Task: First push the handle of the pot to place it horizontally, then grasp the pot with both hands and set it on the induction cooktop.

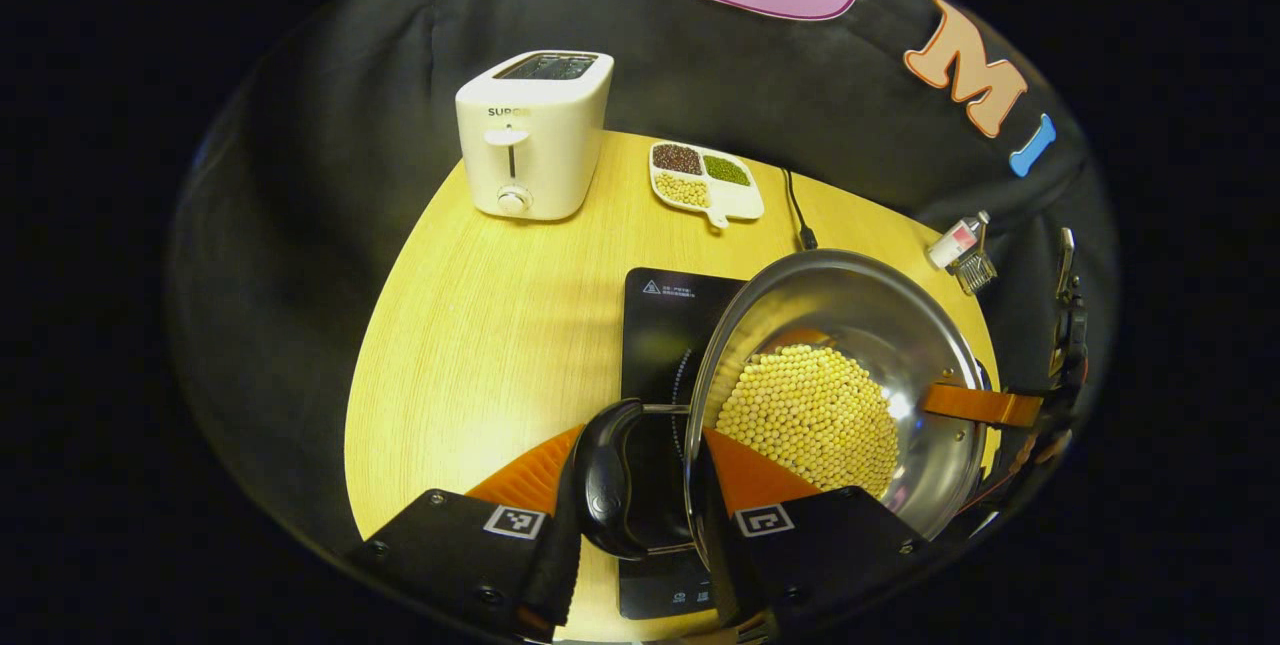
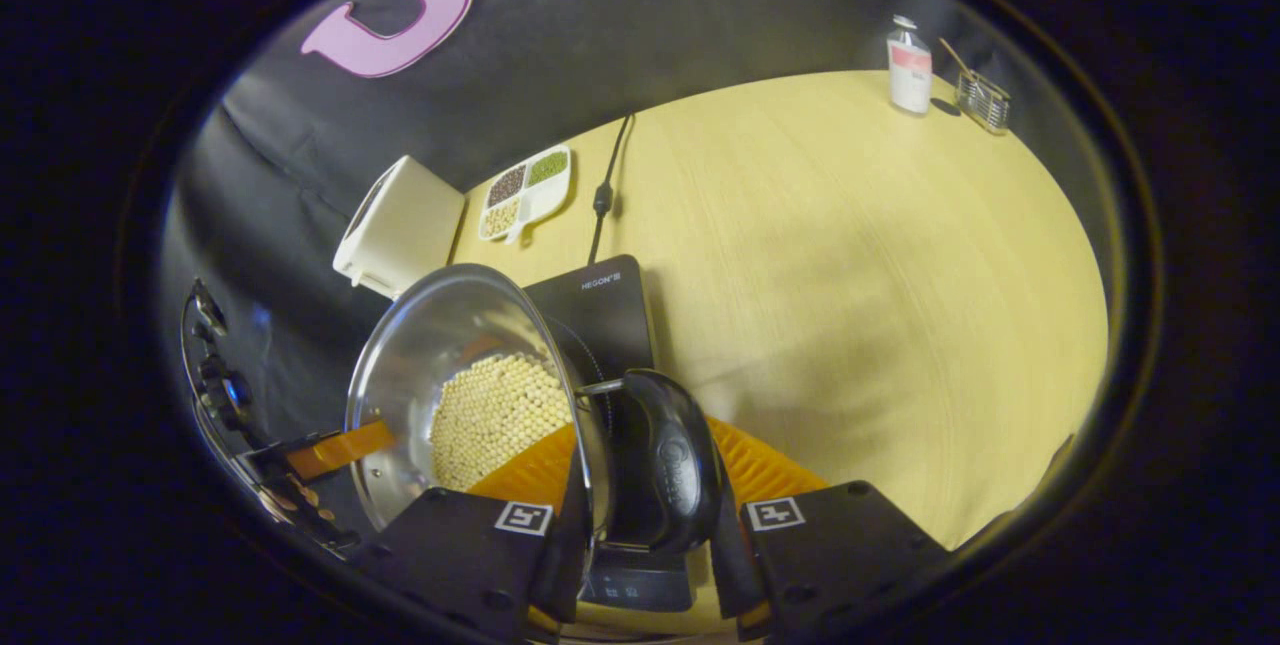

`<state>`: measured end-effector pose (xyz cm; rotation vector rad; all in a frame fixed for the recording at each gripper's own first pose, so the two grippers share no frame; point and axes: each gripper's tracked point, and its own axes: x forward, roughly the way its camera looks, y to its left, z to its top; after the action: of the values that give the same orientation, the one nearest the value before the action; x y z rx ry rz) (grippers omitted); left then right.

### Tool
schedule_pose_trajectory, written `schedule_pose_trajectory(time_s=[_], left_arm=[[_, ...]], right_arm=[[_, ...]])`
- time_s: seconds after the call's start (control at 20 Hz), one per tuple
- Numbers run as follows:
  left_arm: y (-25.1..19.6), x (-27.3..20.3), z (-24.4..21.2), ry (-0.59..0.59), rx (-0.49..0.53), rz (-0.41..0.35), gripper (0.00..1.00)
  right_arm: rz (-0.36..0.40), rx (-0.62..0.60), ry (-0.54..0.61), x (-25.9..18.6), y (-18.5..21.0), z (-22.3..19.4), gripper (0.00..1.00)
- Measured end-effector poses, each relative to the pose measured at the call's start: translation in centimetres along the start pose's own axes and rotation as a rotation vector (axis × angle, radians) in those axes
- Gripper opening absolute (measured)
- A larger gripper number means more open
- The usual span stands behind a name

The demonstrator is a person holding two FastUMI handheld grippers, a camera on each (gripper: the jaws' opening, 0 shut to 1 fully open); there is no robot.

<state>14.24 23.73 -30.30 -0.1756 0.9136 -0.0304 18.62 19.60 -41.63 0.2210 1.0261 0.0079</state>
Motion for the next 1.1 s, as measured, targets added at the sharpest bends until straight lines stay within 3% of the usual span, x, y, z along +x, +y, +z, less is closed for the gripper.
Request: schedule_pose_trajectory(time_s=[0.35,0.4,0.45,0.85,0.95,1.0,1.05,1.1], left_arm=[[0.8,1.2,0.8,-0.031,0.019,0.020,0.55],[1.0,1.4,1.0,-0.037,0.027,0.026,0.57],[1.1,1.5,1.1,-0.041,0.031,0.029,0.57],[1.4,2.5,1.2,-0.064,0.059,0.060,0.70],[2.5,2.8,0.9,-0.070,0.067,0.105,0.73],[3.0,2.8,1.0,-0.075,0.067,0.123,0.87],[2.9,2.4,0.8,-0.097,0.053,0.120,1.00],[2.7,1.9,1.0,-0.123,0.033,0.116,1.00]], right_arm=[[-0.006,-0.010,-0.046,2.5,0.3,0.3,0.49],[-0.004,-0.003,-0.046,2.6,0.4,0.1,0.56],[-0.005,0.007,-0.046,2.8,0.3,0.1,0.49],[0.022,-0.011,-0.024,2.7,1.0,-0.8,0.53],[0.056,0.007,-0.051,2.3,1.6,-0.4,0.78],[0.054,0.006,-0.068,2.0,1.4,-0.1,0.92],[0.049,0.001,-0.093,1.8,1.0,0.5,1.00],[0.044,-0.003,-0.114,1.4,0.7,0.9,1.00]])
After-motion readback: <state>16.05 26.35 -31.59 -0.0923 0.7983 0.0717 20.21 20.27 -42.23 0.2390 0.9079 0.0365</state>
